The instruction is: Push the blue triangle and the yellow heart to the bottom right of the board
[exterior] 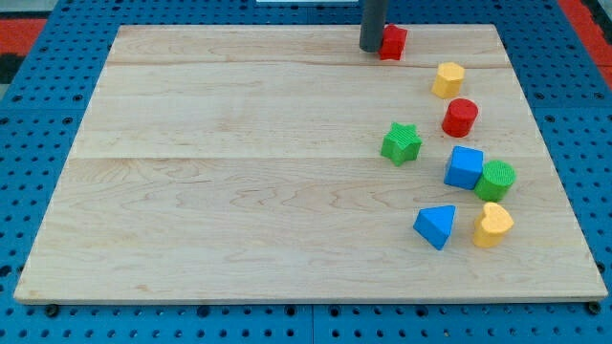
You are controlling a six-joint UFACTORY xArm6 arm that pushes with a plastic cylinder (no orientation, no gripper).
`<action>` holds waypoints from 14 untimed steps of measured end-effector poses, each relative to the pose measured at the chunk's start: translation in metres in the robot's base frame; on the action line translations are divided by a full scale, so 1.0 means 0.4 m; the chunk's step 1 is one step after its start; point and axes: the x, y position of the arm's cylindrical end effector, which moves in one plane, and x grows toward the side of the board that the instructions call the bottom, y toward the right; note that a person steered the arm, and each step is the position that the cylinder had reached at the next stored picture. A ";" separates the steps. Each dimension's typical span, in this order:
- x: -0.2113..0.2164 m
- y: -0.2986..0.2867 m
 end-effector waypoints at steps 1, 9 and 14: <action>-0.042 0.048; 0.543 -0.252; 0.789 -0.019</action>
